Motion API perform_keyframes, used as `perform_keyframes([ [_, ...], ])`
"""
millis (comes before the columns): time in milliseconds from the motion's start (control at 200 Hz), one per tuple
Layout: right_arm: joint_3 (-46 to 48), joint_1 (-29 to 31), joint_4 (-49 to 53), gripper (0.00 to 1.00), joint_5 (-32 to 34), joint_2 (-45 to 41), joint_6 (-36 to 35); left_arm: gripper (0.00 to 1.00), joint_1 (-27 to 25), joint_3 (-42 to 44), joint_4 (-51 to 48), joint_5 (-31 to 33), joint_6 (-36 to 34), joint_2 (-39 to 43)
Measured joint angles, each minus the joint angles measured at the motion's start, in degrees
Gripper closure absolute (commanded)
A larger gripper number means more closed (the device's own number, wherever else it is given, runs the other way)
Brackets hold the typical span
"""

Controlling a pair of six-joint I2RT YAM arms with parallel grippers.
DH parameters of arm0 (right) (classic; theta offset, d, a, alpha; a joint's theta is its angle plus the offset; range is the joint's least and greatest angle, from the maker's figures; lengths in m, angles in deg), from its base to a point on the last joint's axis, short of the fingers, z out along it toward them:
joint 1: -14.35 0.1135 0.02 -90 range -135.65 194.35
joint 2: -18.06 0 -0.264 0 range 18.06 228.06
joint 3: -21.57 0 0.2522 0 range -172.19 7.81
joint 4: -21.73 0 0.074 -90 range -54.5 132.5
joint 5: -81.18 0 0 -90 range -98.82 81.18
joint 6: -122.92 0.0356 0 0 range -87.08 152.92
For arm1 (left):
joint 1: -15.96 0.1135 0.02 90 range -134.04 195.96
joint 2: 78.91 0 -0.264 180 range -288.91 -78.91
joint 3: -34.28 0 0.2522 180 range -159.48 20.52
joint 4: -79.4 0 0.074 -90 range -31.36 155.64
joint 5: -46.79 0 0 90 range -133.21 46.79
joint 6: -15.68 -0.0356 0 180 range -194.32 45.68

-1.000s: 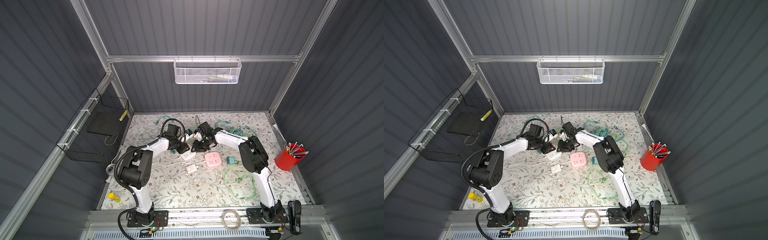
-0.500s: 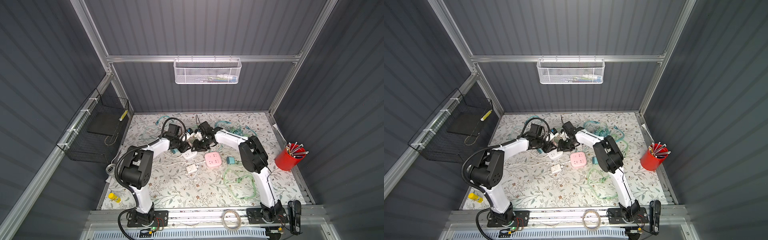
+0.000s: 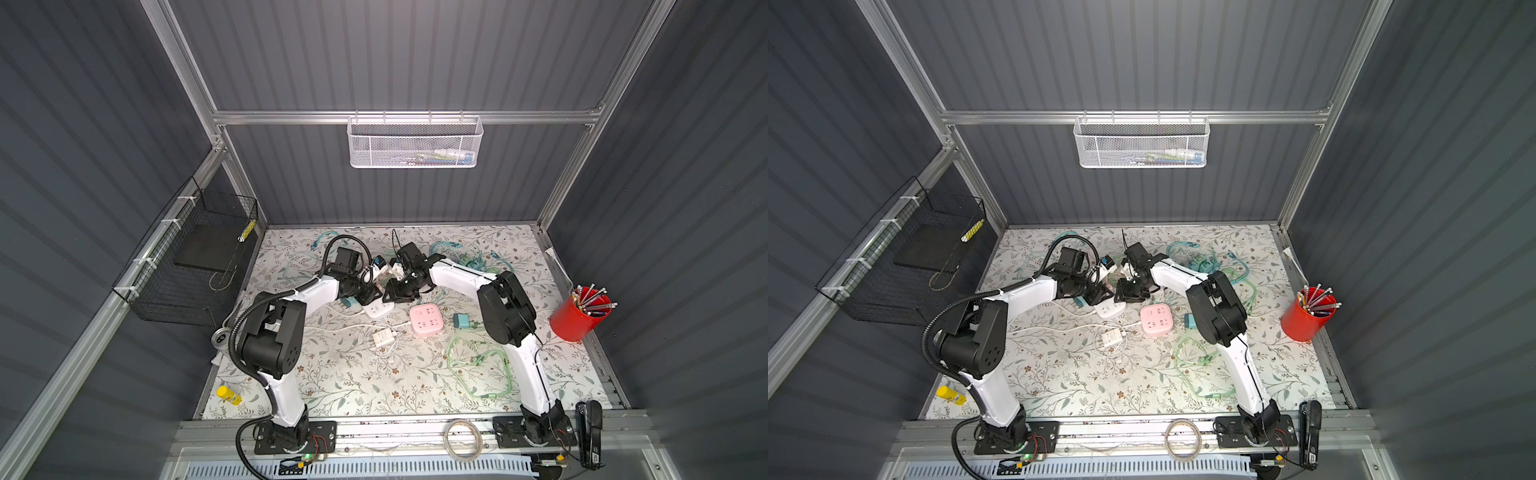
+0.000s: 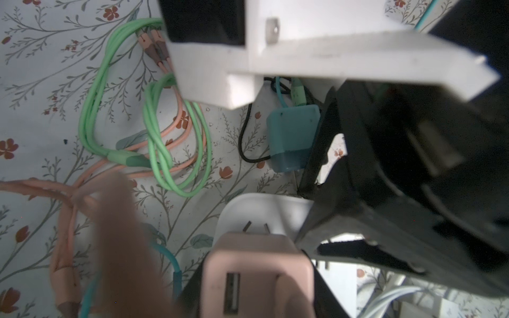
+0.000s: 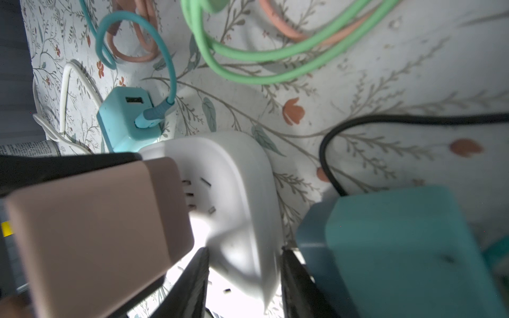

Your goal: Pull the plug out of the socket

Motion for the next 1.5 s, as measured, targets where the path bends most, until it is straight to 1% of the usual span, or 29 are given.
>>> perform_keyframes([
  [100,0.0,0.0,-0.1,0.57,0.0,0.0,0.2,0.81,0.3,0.0,0.6,-0.3,0.6,1.5],
  [200,0.2,0.0,-0.5,0.54,-0.1,0.0,0.6,0.81,0.4,0.0,1.0,-0.5,0.7,2.8],
  [430,1.0,-0.1,-2.3,0.51,-0.7,0.0,1.0,0.81,1.5,-0.1,0.8,-0.6,1.1,2.9],
  [575,1.9,-0.1,-3.8,0.45,-1.2,-0.1,1.0,0.80,2.6,-0.7,0.3,-0.5,3.0,2.8],
  [831,3.0,0.0,-5.4,0.44,-1.7,-0.4,1.0,0.79,3.6,-7.0,-2.1,-0.6,7.1,-0.9],
  [1131,3.0,0.0,-5.4,0.43,-1.6,-0.5,1.0,0.78,3.6,-9.2,-4.6,0.2,12.5,-3.9],
  [1346,3.0,0.0,-5.5,0.42,-1.2,-1.6,1.0,0.77,3.6,-15.4,-8.3,1.0,16.4,-7.5],
  [1501,3.1,0.0,-5.6,0.42,-0.7,-3.4,0.9,0.77,3.6,-18.9,-10.8,1.1,18.1,-9.7],
])
